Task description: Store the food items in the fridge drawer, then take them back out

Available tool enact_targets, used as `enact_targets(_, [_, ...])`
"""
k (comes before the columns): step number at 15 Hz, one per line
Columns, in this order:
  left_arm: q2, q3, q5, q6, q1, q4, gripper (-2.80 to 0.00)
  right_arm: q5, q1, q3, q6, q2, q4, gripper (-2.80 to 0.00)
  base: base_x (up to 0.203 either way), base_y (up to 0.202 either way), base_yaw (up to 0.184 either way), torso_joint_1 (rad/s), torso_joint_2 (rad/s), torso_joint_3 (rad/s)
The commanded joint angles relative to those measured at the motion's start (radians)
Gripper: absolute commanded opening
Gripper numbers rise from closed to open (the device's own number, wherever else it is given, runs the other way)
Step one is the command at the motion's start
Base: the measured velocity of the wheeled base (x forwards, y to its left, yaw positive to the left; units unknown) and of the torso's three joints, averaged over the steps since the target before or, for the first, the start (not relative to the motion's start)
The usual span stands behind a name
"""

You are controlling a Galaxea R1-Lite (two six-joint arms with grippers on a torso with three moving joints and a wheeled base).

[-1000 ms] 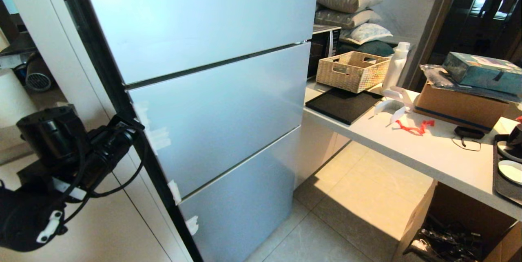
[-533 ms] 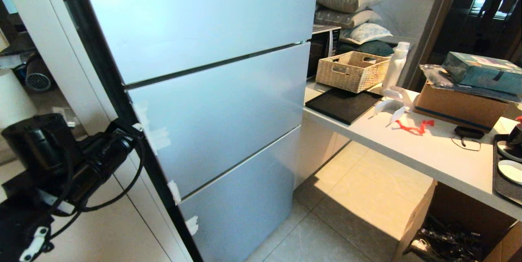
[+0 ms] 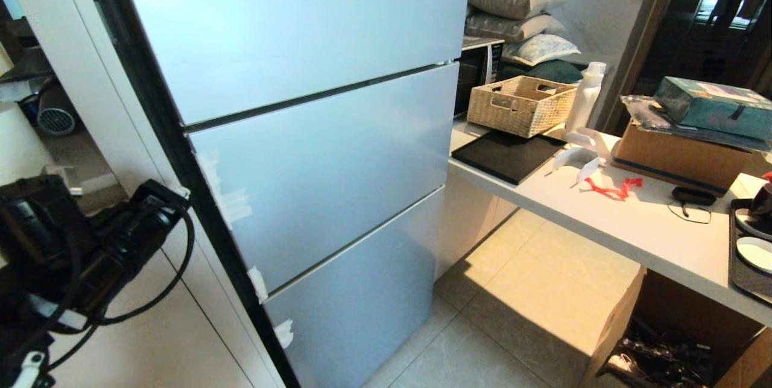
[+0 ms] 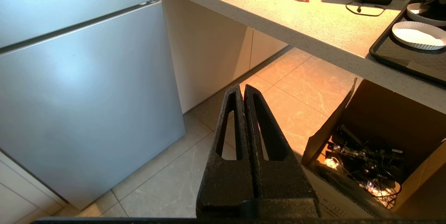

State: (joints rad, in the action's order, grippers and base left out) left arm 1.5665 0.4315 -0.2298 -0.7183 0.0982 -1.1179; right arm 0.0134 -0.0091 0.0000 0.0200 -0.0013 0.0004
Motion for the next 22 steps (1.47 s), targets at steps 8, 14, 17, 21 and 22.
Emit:
enact_targets(8, [0.174, 0.129, 0.072, -0.022, -0.023, -0.071, -2.80, 0.000, 0.000, 0.000, 0.000, 0.001, 0.000, -2.80, 0.000, 0.000, 0.000, 0.000, 0.00, 0.000])
enact_targets(14, [0.205, 0.119, 0.087, -0.050, -0.018, -0.155, -2.80, 0.000, 0.000, 0.000, 0.000, 0.001, 0.000, -2.80, 0.000, 0.000, 0.000, 0.000, 0.00, 0.000])
enact_targets(17, [0.169, 0.102, 0.157, -0.101, -0.005, -0.155, -2.80, 0.000, 0.000, 0.000, 0.000, 0.001, 0.000, -2.80, 0.000, 0.000, 0.000, 0.000, 0.00, 0.000])
enact_targets(21, [0.152, 0.071, 0.191, -0.132, 0.005, -0.155, -2.80, 0.000, 0.000, 0.000, 0.000, 0.001, 0.000, -2.80, 0.000, 0.000, 0.000, 0.000, 0.00, 0.000])
enact_targets(22, [0.141, 0.060, 0.191, -0.133, 0.011, -0.155, -2.80, 0.000, 0.000, 0.000, 0.000, 0.001, 0.000, -2.80, 0.000, 0.000, 0.000, 0.000, 0.00, 0.000])
